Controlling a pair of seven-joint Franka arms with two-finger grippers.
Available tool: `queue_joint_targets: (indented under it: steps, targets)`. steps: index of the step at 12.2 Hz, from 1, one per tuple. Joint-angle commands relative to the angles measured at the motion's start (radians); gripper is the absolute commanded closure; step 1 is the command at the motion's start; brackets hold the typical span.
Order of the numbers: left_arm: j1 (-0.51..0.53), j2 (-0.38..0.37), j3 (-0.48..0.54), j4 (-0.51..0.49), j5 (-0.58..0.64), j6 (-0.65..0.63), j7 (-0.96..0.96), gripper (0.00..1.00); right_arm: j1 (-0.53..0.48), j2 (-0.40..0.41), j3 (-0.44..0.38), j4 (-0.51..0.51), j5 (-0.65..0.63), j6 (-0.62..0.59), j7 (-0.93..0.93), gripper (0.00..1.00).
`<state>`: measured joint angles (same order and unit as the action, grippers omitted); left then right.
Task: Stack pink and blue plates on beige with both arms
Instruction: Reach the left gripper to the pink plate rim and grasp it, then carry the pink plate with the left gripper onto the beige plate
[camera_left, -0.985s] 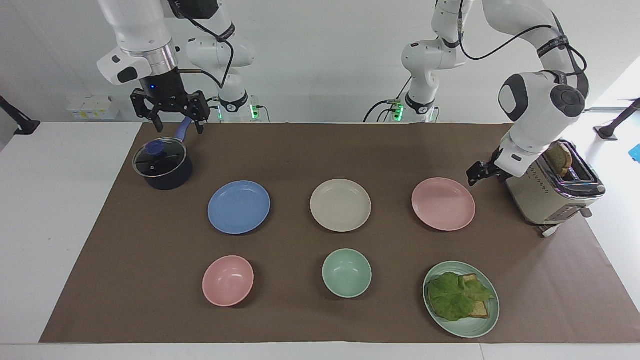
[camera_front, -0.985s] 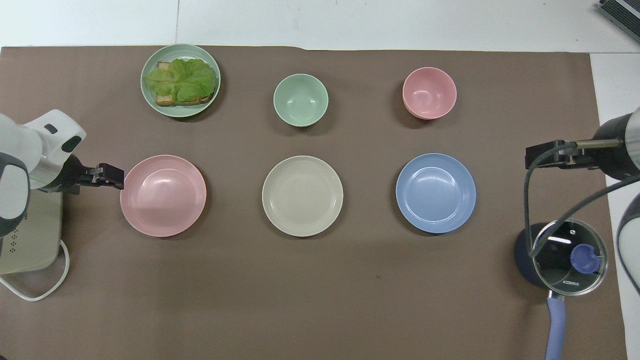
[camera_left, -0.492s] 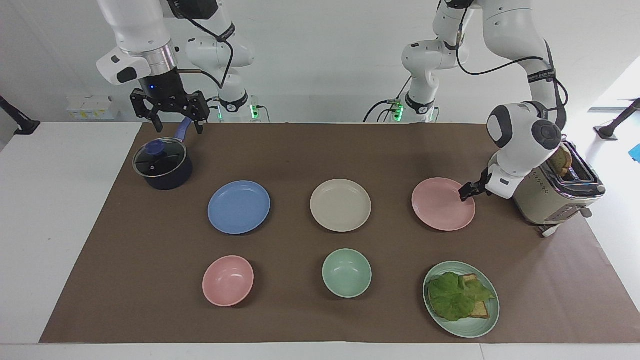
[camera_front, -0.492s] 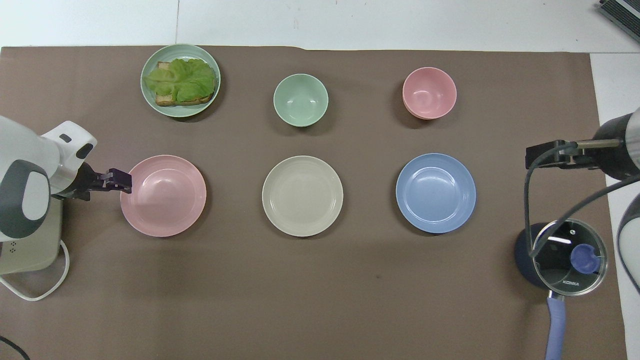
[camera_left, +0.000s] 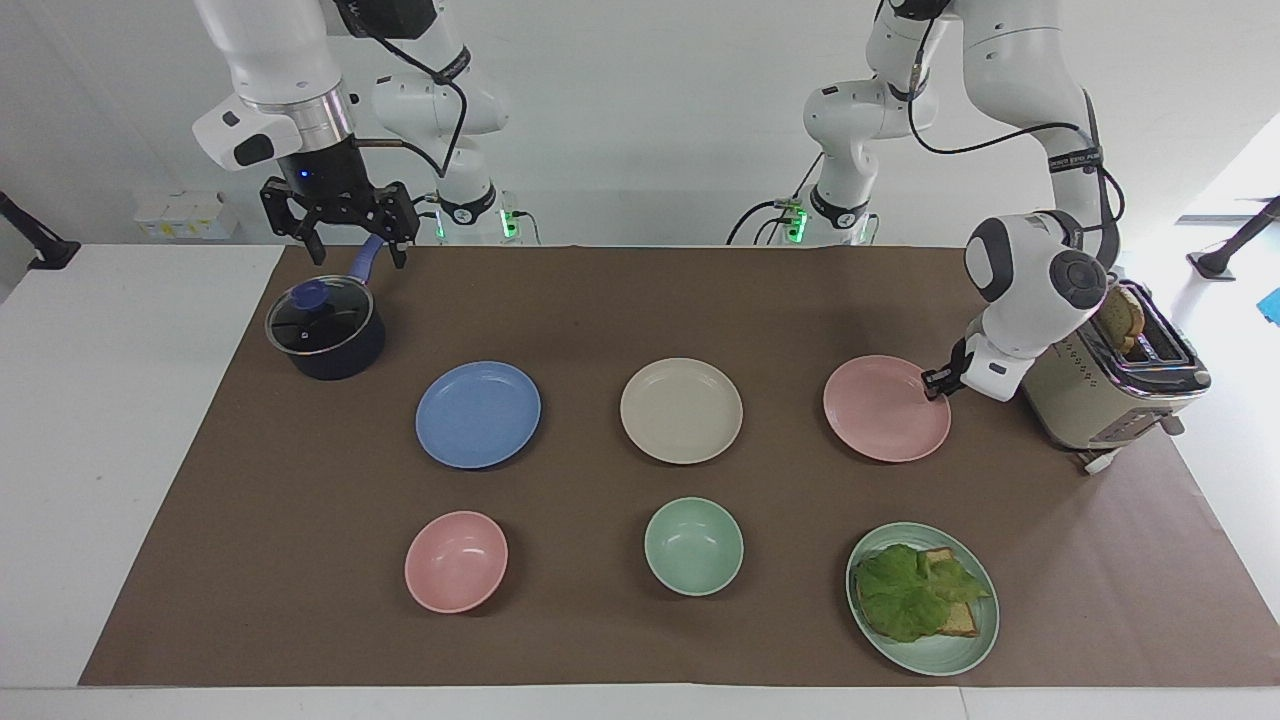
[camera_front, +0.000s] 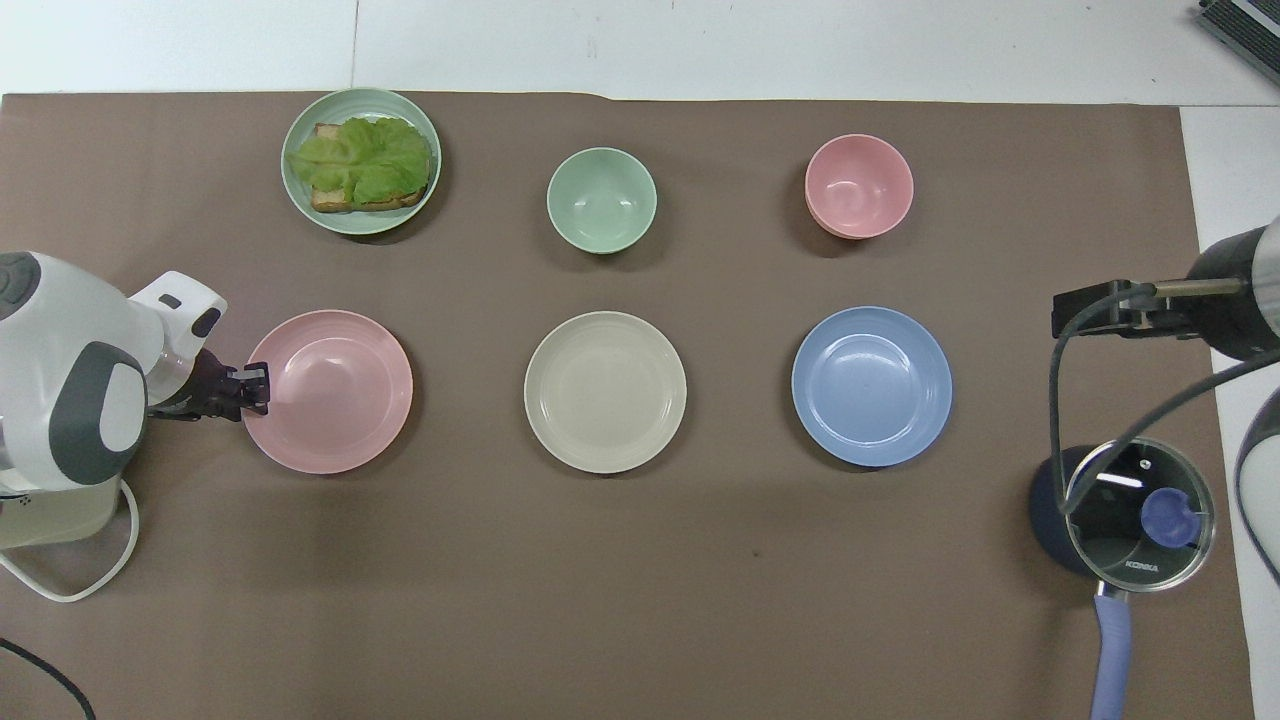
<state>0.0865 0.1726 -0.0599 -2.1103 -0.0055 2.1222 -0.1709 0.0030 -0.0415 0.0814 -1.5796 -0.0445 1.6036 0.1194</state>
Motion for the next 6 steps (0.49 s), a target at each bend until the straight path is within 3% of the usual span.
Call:
queue_joint_targets:
  steps: [1, 6]
  targets:
    - [-0.002, -0.019, -0.004, 0.025, -0.004, -0.078, -0.004, 1.00, 0.002, -0.017, -0.008, -0.016, 0.017, -0.014, -0.003, 0.00]
    - [-0.034, -0.025, -0.015, 0.282, -0.201, -0.441, -0.036, 1.00, 0.002, -0.017, -0.008, -0.016, 0.017, -0.014, -0.003, 0.00]
